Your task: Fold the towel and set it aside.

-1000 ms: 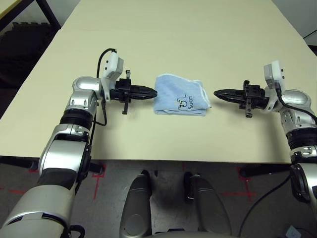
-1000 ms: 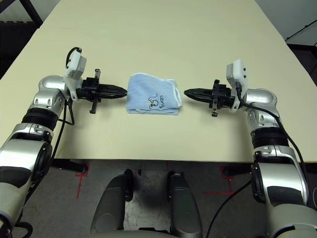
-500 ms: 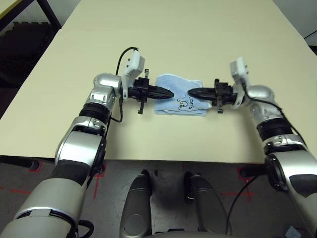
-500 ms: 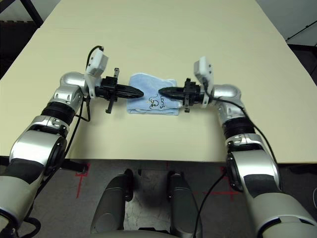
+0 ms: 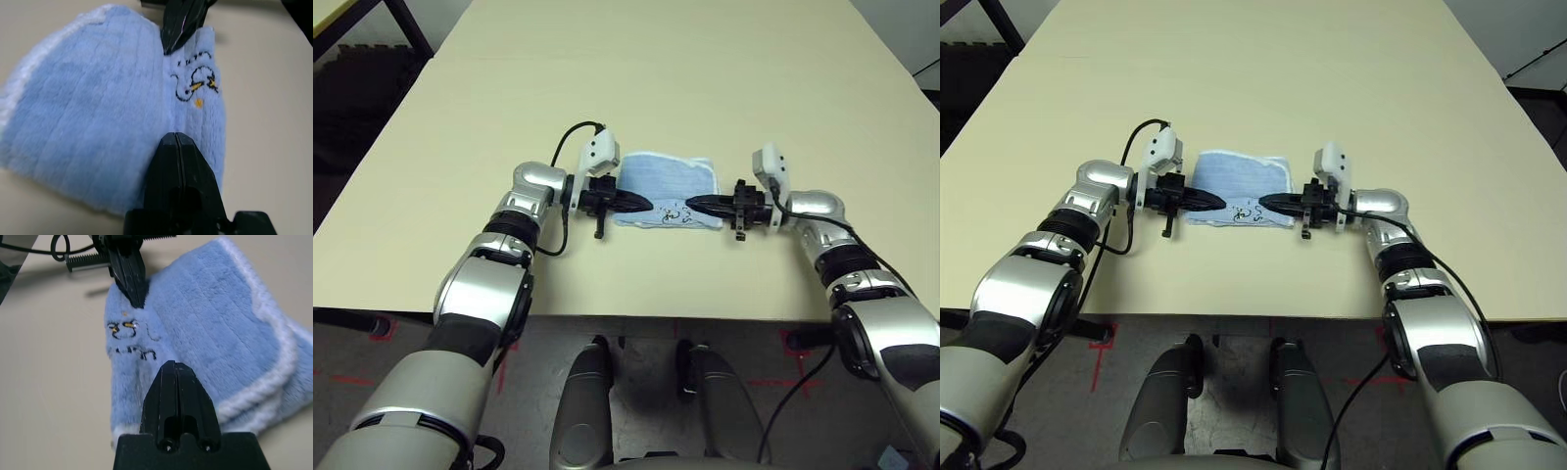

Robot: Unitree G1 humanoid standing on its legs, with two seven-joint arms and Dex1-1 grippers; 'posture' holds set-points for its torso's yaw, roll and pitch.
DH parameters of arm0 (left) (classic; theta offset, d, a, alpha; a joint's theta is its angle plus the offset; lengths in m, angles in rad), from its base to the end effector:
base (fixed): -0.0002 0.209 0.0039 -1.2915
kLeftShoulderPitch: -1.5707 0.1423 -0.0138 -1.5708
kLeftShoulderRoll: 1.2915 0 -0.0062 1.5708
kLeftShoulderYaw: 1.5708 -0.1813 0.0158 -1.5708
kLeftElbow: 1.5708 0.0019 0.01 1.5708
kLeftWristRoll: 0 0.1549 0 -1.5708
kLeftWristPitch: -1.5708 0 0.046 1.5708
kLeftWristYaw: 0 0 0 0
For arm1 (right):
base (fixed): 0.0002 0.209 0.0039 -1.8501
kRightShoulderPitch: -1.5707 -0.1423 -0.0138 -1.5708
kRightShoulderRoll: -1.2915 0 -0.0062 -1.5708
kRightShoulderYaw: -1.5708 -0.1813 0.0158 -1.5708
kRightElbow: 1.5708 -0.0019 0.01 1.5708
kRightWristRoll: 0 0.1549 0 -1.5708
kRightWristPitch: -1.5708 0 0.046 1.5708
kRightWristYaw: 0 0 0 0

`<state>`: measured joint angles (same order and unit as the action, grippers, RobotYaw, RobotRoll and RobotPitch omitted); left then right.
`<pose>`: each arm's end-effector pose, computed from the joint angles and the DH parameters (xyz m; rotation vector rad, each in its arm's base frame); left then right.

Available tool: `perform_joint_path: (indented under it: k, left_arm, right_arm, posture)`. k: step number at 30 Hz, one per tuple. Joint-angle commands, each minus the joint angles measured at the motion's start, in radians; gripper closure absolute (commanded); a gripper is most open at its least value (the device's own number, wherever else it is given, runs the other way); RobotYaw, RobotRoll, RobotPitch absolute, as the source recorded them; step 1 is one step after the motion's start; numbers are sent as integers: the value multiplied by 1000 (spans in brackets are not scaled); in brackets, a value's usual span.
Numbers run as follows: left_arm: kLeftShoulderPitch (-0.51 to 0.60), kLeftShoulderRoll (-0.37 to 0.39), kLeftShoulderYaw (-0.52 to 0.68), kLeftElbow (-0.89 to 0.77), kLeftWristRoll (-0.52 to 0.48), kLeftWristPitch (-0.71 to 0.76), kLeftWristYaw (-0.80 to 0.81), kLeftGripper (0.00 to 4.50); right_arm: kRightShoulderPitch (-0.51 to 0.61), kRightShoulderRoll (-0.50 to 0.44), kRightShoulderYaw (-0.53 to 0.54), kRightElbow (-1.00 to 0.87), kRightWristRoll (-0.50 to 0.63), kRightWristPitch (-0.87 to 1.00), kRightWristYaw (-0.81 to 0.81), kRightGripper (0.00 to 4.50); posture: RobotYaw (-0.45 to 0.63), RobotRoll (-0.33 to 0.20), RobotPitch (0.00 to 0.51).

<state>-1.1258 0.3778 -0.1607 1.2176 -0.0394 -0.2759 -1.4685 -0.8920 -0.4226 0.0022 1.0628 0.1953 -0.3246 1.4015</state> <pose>0.3839 0.1899 0.1744 0.4789 0.1703 -1.4553 0.3581 -0.2329 0.1339 -0.2818 -0.0210 1.2672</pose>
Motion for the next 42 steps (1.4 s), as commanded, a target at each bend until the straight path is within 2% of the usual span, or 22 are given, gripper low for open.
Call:
perform_joint_path:
  k: [1, 6, 9, 14, 18, 24, 32, 38, 42]
  left_arm:
    - [-13, 3, 21, 7, 8, -5, -25, 4448]
    - [-71, -36, 109, -56, -83, 30, -89, 4448]
    - [-116, -80, 170, -80, -147, 109, -94, 4448]
    - [-123, -113, 185, -54, -150, 102, -137, 4448]
    - [-121, -124, 169, -1, -110, 60, -97, 4448]
    - [-106, -112, 149, 72, -18, 36, 88, 4448]
    - [-79, -93, 129, 104, 73, 44, 279, 4448]
    - [-43, -58, 99, 111, 134, 56, 279, 4448]
    - [-26, -36, 107, 109, 135, 58, 269, 4448]
  right_arm:
    - [4, -34, -21, 12, -3, -7, 25, 4500]
    - [-27, -22, -72, -37, 53, 35, 8, 4500]
    - [-61, 34, -108, -62, 92, 70, -46, 4500]
    - [-110, 91, -99, -14, 57, 33, -95, 4500]
    - [-153, 110, -76, 60, 1, 3, -155, 4500]
    - [-174, 119, -32, 145, -96, -26, -232, 4500]
    - [-154, 113, -47, 155, -116, -21, -239, 4500]
    - [-125, 104, -40, 149, -128, -10, -251, 4500]
    - [-111, 94, -34, 153, -144, -19, -242, 4500]
  posture:
    - [3, 0, 209]
    - [-9, 0, 210]
    - [-1, 0, 211]
    - [-31, 0, 218]
    - [-56, 0, 226]
    - [-60, 0, 225]
    - [-86, 0, 224]
    - [-93, 0, 223]
    - [-85, 0, 224]
